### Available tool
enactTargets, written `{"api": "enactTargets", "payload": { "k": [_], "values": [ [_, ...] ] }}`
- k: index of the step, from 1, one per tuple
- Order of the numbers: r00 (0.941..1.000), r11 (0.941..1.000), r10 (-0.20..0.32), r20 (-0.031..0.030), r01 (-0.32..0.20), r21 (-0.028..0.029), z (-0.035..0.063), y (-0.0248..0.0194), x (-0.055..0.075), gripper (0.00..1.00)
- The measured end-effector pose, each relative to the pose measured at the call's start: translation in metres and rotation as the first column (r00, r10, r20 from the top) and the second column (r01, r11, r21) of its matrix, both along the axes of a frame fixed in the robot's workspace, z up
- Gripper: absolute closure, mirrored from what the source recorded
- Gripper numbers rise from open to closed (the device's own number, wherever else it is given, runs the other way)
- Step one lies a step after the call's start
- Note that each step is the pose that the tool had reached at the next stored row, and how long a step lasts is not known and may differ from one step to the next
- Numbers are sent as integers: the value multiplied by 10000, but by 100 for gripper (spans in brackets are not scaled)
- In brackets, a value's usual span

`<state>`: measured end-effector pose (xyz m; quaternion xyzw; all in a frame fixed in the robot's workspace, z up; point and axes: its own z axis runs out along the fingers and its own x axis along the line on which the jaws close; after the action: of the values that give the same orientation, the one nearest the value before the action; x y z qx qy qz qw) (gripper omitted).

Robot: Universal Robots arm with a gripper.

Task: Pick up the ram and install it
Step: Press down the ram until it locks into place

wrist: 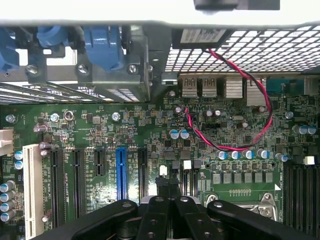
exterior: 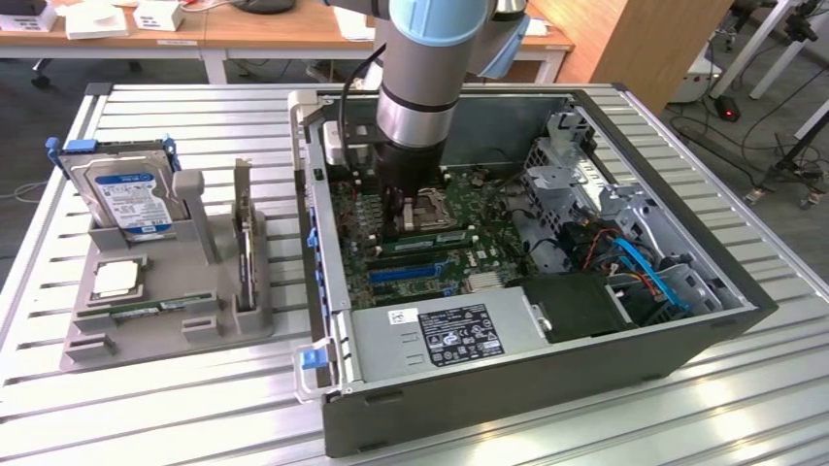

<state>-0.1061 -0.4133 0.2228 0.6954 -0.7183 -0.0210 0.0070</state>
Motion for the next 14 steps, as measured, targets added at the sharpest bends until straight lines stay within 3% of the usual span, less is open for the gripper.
{"api": "enactTargets", "payload": {
  "k": [8, 14],
  "values": [
    [10000, 10000, 0, 6, 0, 7, 5, 1, 1, 91],
    [10000, 10000, 0, 1, 0, 2, 64, 0, 0, 91]
  ]
}}
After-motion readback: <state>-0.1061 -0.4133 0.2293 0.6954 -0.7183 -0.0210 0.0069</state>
